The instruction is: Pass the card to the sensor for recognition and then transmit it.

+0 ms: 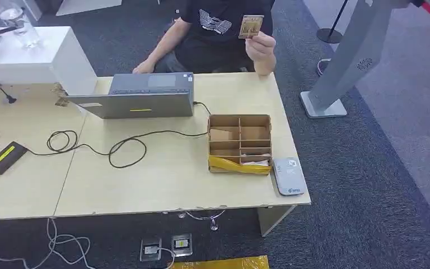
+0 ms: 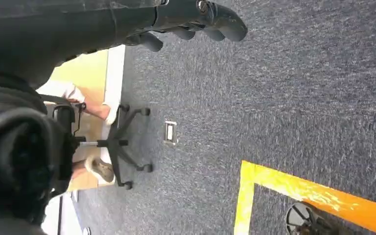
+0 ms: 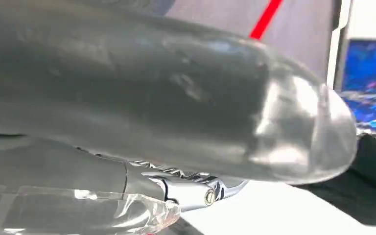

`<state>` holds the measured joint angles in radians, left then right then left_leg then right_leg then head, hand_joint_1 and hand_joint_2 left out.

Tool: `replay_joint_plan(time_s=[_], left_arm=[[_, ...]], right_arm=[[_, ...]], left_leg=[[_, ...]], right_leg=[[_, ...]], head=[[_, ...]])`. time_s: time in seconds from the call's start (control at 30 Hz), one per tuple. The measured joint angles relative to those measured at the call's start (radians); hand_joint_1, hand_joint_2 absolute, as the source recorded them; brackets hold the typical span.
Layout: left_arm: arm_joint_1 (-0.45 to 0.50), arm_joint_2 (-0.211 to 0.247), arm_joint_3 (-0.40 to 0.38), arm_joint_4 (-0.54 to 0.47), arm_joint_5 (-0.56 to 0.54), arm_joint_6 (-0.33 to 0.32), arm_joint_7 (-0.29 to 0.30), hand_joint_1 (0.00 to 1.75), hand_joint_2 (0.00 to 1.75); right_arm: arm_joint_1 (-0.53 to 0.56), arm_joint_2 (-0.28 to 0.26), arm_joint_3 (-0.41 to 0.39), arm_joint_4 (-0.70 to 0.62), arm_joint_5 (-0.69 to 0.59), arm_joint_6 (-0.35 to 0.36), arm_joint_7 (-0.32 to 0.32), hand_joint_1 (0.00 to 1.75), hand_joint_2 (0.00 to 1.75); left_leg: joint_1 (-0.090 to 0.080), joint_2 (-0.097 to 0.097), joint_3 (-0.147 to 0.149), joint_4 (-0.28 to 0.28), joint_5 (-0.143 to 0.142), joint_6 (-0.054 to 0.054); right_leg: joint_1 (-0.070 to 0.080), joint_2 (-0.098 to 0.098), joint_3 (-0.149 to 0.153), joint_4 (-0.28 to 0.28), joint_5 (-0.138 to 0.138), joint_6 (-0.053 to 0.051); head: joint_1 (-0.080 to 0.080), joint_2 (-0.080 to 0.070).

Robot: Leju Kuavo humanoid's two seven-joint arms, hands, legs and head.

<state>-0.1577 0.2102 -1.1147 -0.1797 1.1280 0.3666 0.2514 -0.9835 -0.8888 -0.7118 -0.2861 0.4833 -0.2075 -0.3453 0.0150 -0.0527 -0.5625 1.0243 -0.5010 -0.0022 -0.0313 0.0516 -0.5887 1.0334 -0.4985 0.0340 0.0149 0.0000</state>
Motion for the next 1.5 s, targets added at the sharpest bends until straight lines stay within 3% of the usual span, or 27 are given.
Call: replay_joint_plan(time_s=[0.33,0.47,0.63,0.87,1.03,1.07,1.17,1.5], left_arm=[[-0.001,-0.002,-0.013,0.000,0.004,0.000,0.000,0.00,0.00],[-0.006,-0.002,-0.019,0.000,0.010,-0.001,0.000,0.00,0.00],[-0.006,-0.002,-0.021,0.000,0.009,-0.014,-0.011,0.00,0.00],[-0.009,-0.001,-0.030,0.000,0.003,-0.032,-0.028,0.00,0.00],[-0.011,-0.001,-0.038,0.000,0.007,-0.033,-0.038,0.00,0.00],[-0.011,-0.001,-0.039,0.000,0.010,-0.033,-0.039,0.00,0.00],[-0.012,-0.001,-0.040,0.000,0.016,-0.033,-0.048,0.00,0.00],[-0.011,0.000,-0.047,0.000,0.004,-0.057,-0.053,0.00,0.00]], right_arm=[[-0.200,0.088,0.150,-0.049,-0.122,0.060,-0.123,0.00,0.00],[-0.240,0.153,0.271,-0.115,-0.233,0.057,-0.122,0.00,0.00],[-0.256,0.198,0.407,-0.207,-0.300,0.032,-0.106,0.00,0.00],[-0.208,0.246,0.636,-0.336,-0.212,0.001,-0.084,0.00,0.00],[-0.206,0.289,0.797,-0.364,-0.059,-0.040,-0.065,0.00,0.00],[-0.206,0.299,0.826,-0.366,-0.018,-0.040,-0.048,0.00,1.75],[-0.219,0.344,0.932,-0.362,0.118,-0.002,0.018,0.00,1.75],[-0.251,0.413,1.165,-0.311,0.350,0.010,0.100,0.00,1.75]], left_leg=[[0.000,-0.001,0.000,0.000,0.002,0.001],[0.000,-0.001,0.001,0.000,0.002,0.000],[0.000,-0.004,0.000,0.000,0.003,0.001],[0.000,0.000,0.001,0.000,0.003,0.001],[0.002,-0.002,0.000,0.000,0.003,0.000],[0.002,-0.002,0.000,0.000,0.003,0.000],[0.002,-0.002,0.000,0.000,0.004,0.000],[0.003,-0.006,-0.001,0.000,0.004,0.000]], right_leg=[[0.000,-0.001,0.000,0.001,0.000,0.000],[0.000,0.000,0.000,0.001,0.000,0.000],[0.000,-0.003,0.000,0.001,0.000,0.000],[0.001,0.000,0.000,0.001,0.000,0.000],[0.002,0.000,0.000,0.001,0.001,0.000],[0.002,0.000,0.000,0.001,0.001,0.000],[0.002,0.000,0.000,0.001,0.001,0.000],[0.003,-0.004,-0.001,0.001,0.000,0.000]], head=[[0.000,0.000],[0.000,0.000],[0.001,0.000],[0.000,0.000],[0.000,0.000],[0.000,0.000],[0.000,0.000],[0.000,0.000]])
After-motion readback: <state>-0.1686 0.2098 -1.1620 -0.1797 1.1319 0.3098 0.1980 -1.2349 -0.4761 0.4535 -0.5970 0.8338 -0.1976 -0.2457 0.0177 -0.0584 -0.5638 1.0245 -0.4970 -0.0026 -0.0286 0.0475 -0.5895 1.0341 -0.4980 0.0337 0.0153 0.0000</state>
